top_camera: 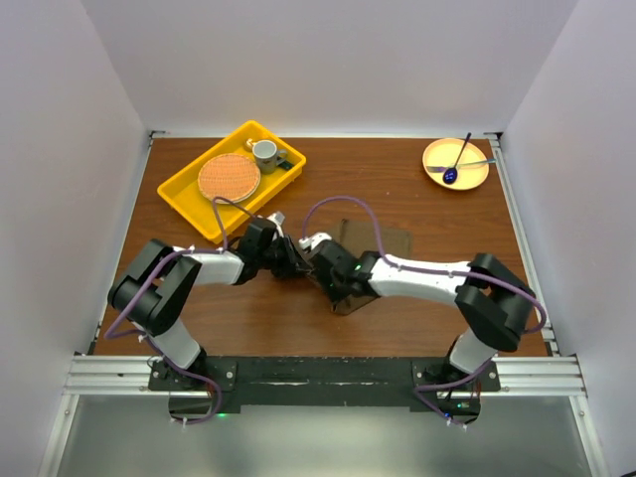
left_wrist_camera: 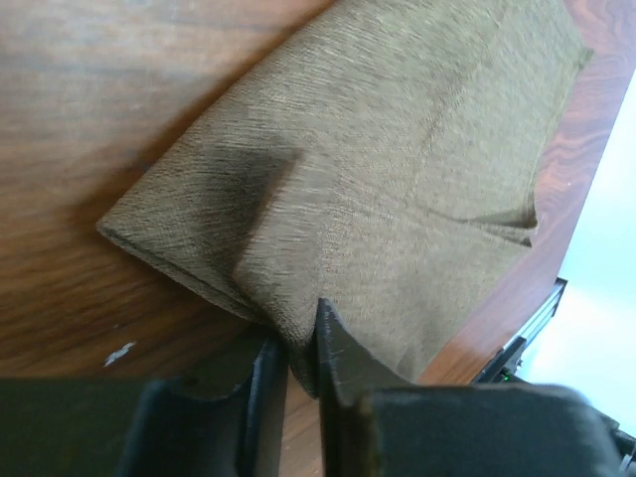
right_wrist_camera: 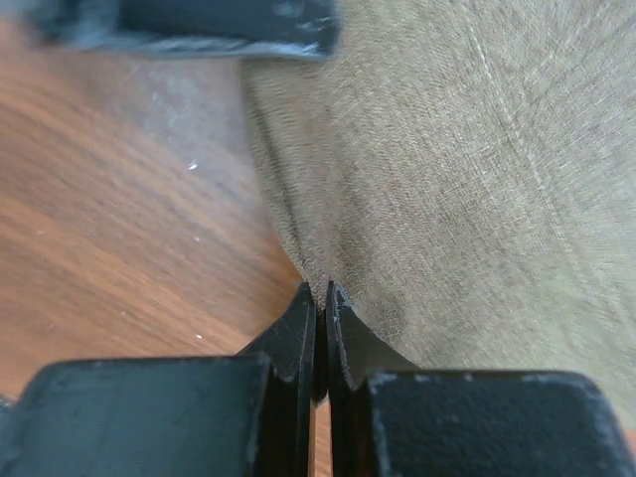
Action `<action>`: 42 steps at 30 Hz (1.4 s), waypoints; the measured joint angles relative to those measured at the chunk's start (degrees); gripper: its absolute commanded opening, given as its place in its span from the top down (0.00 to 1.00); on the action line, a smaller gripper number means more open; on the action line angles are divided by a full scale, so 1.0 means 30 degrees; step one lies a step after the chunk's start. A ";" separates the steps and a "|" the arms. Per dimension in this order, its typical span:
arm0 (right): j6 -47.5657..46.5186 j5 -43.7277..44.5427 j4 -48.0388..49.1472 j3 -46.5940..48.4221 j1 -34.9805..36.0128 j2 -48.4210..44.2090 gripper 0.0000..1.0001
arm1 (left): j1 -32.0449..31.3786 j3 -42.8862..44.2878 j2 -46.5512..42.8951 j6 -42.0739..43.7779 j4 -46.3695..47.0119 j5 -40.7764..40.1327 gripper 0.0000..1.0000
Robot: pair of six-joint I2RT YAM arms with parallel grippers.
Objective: Fold the napkin, place the utensils inside, and roll it up
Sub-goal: Roll the napkin with the utensil
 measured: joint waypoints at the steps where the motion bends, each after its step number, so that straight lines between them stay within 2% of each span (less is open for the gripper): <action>1: -0.0051 -0.1209 0.0459 -0.0423 -0.0852 -0.0335 1.00 | -0.0007 0.0102 0.0000 0.0182 -0.0066 -0.0044 0.70; 3: -0.0117 -0.3679 0.1384 -0.1137 -0.2463 -0.0627 1.00 | 0.0000 0.0342 -0.0029 0.0510 -0.0255 -0.0226 0.64; 4: -0.0131 -0.4750 0.1756 -0.1384 -0.3184 -0.0627 1.00 | -0.0015 0.0466 -0.0080 0.0750 -0.0423 -0.0379 0.57; 10: 0.0095 -1.0564 0.4357 -0.2849 -0.6011 -0.0357 1.00 | -0.0051 0.1311 -0.0765 0.2142 -0.1741 -0.1377 0.45; 14: 0.0721 -1.3325 0.6237 -0.3840 -0.7431 -0.0095 1.00 | -0.0175 0.1705 -0.1457 0.2892 -0.2557 -0.1880 0.40; 15: 0.0962 -1.4090 0.6717 -0.4065 -0.7832 0.0029 1.00 | -0.0197 0.1734 -0.1690 0.3016 -0.2747 -0.1938 0.28; 18: 0.1741 -1.5868 0.8036 -0.4626 -0.8794 0.0532 1.00 | -0.0299 0.1734 -0.2390 0.3220 -0.3257 -0.2055 0.20; 23: 0.2907 -1.8083 1.0375 -0.5690 -0.9981 0.1144 1.00 | -0.0350 0.1843 -0.2943 0.2871 -0.3956 -0.2259 0.18; 26: 0.3432 -1.9016 1.1562 -0.6404 -1.0761 0.1260 1.00 | -0.0408 0.2208 -0.2936 0.2535 -0.4619 -0.2382 0.13; 34: 0.3745 -2.0050 1.2378 -0.6630 -1.1417 0.1741 1.00 | -0.0517 0.3067 -0.1872 0.0954 -0.5304 -0.2375 0.07; 38: 0.3650 -2.0043 1.2349 -0.6630 -1.1417 0.1734 1.00 | -0.0634 0.3541 -0.0386 0.0117 -0.5479 -0.2157 0.09; 42: 0.3366 -2.0043 1.1978 -0.6448 -1.1417 0.1734 1.00 | -0.0678 0.4262 0.0204 -0.0401 -0.5435 -0.2288 0.20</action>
